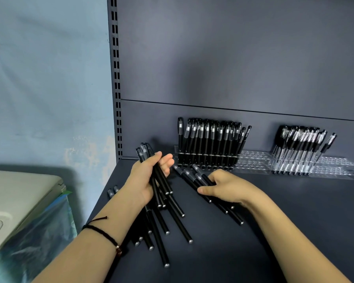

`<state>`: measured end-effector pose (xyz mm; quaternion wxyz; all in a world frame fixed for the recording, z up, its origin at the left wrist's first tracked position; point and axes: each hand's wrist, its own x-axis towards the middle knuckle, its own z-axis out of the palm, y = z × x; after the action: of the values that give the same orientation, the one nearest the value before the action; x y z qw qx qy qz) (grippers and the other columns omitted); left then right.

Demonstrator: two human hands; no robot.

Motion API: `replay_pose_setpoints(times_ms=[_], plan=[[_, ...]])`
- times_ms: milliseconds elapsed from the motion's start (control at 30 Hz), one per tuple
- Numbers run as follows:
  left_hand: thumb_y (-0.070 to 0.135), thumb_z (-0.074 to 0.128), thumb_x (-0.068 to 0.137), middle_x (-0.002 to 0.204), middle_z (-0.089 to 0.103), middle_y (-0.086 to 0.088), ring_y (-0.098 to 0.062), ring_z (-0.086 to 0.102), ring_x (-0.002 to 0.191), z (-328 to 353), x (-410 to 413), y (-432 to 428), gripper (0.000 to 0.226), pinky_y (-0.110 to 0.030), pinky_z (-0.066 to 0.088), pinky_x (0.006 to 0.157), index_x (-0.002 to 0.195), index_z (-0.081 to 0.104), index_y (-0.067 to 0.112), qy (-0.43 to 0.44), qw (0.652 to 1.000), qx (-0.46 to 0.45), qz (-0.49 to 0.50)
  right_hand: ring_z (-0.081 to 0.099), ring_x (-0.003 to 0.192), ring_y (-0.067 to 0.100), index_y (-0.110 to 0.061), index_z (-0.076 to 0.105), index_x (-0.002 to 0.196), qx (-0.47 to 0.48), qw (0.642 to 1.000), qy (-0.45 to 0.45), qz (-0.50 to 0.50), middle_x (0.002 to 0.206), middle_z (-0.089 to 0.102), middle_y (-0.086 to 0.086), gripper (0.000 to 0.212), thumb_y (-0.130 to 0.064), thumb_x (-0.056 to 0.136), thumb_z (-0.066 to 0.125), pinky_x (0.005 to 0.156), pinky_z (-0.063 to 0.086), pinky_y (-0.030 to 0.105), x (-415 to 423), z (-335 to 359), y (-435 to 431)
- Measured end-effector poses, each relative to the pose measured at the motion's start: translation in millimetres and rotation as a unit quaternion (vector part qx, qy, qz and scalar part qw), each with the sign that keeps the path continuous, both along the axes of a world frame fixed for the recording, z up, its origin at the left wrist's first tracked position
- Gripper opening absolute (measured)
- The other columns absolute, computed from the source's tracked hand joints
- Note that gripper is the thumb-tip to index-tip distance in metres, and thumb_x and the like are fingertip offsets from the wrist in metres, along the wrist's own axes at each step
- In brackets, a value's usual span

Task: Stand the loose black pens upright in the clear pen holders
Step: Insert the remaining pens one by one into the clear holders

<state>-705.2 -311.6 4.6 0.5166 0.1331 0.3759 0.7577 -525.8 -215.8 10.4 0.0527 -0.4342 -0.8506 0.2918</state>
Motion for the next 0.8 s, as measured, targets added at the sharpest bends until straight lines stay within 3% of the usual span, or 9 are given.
replay_pose_setpoints(times_ms=[100, 167, 233, 433, 567, 667, 733, 800], plan=[[0.008, 0.057, 0.096, 0.088, 0.075, -0.014, -0.02, 0.074, 0.076, -4, 1, 2, 0.031, -0.023, 0.058, 0.055, 0.124, 0.052, -0.005, -0.001, 1.0, -0.003, 0.026, 0.066, 0.088, 0.014, -0.01, 0.065, 0.095, -0.067, 0.988, 0.137, -0.017, 0.094, 0.07, 0.002, 0.026, -0.035, 0.092, 0.064, 0.083, 0.053, 0.03, -2, 2, -2], [0.009, 0.057, 0.097, 0.095, 0.074, -0.018, -0.024, 0.074, 0.082, -6, 3, 3, 0.035, -0.028, 0.061, 0.062, 0.126, 0.049, -0.007, -0.016, 1.0, 0.001, 0.013, 0.069, 0.078, 0.01, -0.013, 0.068, 0.088, -0.125, 0.963, 0.239, 0.004, 0.084, 0.073, 0.0, 0.019, -0.029, 0.094, 0.061, 0.073, 0.055, 0.027, -6, 7, -10], [0.015, 0.057, 0.097, 0.103, 0.073, -0.019, -0.025, 0.074, 0.087, -5, 10, 1, 0.034, -0.031, 0.061, 0.071, 0.122, 0.052, -0.007, -0.013, 1.0, 0.011, -0.017, 0.068, 0.069, 0.009, -0.017, 0.068, 0.084, -0.155, 0.945, 0.286, 0.024, 0.076, 0.073, -0.003, 0.018, -0.029, 0.095, 0.06, 0.064, 0.052, 0.025, -11, 5, -16], [0.032, 0.053, 0.097, 0.107, 0.073, -0.016, -0.027, 0.071, 0.097, -4, 26, -4, 0.037, -0.036, 0.061, 0.074, 0.116, 0.065, 0.003, 0.117, 0.99, 0.017, -0.076, 0.07, 0.077, 0.012, -0.012, 0.067, 0.091, -0.151, 0.941, 0.289, 0.093, 0.085, 0.073, 0.002, 0.018, -0.024, 0.098, 0.055, 0.071, 0.056, 0.025, -21, -1, -28], [0.032, 0.058, 0.093, 0.108, 0.073, -0.01, -0.022, 0.071, 0.1, -5, 31, -5, 0.037, -0.032, 0.059, 0.077, 0.116, 0.067, 0.006, 0.142, 0.985, 0.031, -0.092, 0.067, 0.088, 0.008, -0.017, 0.068, 0.088, -0.032, 0.956, 0.263, 0.128, 0.093, 0.071, -0.002, 0.023, -0.033, 0.097, 0.054, 0.085, 0.053, 0.031, -22, -6, -28], [0.032, 0.066, 0.08, 0.109, 0.073, -0.011, -0.022, 0.07, 0.101, -5, 32, -5, 0.045, -0.03, 0.059, 0.078, 0.115, 0.067, 0.003, 0.139, 0.985, 0.04, -0.098, 0.053, 0.064, 0.006, -0.007, 0.06, 0.075, 0.049, 0.96, 0.248, 0.124, 0.067, 0.057, -0.009, 0.043, -0.044, 0.095, 0.053, 0.067, 0.048, 0.034, -24, -10, -29], [0.029, 0.069, 0.077, 0.109, 0.073, -0.013, -0.023, 0.071, 0.1, -6, 31, -4, 0.044, -0.031, 0.06, 0.079, 0.111, 0.068, 0.001, 0.133, 0.985, 0.042, -0.103, 0.038, 0.049, 0.002, -0.015, 0.048, 0.059, 0.074, 0.959, 0.247, 0.12, 0.049, 0.043, -0.017, 0.045, -0.039, 0.096, 0.052, 0.052, 0.035, 0.02, -24, -10, -30], [0.024, 0.071, 0.077, 0.106, 0.073, -0.015, -0.023, 0.071, 0.099, -5, 29, -4, 0.034, -0.033, 0.06, 0.078, 0.102, 0.069, 0.002, 0.118, 0.986, 0.046, -0.109, 0.037, 0.045, 0.003, -0.023, 0.042, 0.055, 0.08, 0.957, 0.243, 0.133, 0.045, 0.042, -0.017, 0.045, -0.04, 0.097, 0.049, 0.05, 0.031, 0.014, -25, -8, -32]])
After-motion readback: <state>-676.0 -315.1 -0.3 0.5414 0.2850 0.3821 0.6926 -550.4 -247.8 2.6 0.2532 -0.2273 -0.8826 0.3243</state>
